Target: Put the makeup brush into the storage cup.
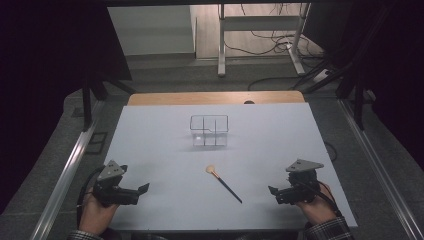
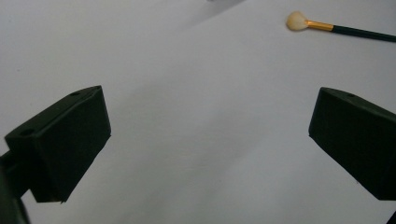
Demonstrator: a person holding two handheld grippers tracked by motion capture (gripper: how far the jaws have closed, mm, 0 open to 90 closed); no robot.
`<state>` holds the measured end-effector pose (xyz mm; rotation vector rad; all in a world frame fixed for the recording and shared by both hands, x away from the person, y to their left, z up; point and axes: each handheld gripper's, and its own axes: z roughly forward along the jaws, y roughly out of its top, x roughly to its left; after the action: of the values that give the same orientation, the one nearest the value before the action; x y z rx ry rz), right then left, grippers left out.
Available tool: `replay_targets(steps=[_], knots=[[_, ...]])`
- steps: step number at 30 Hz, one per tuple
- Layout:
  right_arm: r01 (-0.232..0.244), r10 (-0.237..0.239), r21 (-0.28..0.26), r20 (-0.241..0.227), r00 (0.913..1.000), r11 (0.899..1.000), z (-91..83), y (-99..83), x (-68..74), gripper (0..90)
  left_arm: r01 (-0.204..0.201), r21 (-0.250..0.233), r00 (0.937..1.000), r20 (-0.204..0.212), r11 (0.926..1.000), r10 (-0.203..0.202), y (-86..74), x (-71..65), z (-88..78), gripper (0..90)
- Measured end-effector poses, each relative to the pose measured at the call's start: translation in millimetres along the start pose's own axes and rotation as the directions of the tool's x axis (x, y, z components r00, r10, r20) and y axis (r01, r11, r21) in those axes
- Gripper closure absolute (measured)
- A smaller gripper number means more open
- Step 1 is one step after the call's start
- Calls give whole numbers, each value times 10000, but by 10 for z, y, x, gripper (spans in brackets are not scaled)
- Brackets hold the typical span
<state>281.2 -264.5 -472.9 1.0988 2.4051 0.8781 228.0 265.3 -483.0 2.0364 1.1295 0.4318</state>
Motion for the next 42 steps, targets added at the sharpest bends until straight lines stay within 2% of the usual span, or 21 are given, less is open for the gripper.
replay_targets(steps=[8, 16, 20, 26, 31, 42], knots=[[-158, 164, 182, -357, 9992, 9997, 22, -2, -25, 0, -163, -84, 9994, 304, 9998, 166, 2, -23, 28, 0], [-155, 161, 181, -292, 9994, 9997, 24, 0, -25, 0, -307, 139, 9983, 492, 9994, 300, 7, -56, 45, 0], [-110, 116, 233, -257, 9996, 9997, 25, 0, -18, 0, -268, 221, 9984, 497, 9994, 256, 11, -52, 43, 0], [-145, 153, 266, -303, 9994, 9995, 32, 0, -21, 0, -469, 293, 9985, 299, 9985, 460, 8, -57, 50, 0], [-91, 100, 332, -269, 9996, 9994, 34, 3, -15, 0, -167, 360, 9993, 344, 9992, 155, 14, -45, 45, 0], [124, -115, 536, -180, 9998, 9985, 54, 26, 14, 0, -309, 284, 9993, 202, 9991, 303, 8, -47, 40, 0]])
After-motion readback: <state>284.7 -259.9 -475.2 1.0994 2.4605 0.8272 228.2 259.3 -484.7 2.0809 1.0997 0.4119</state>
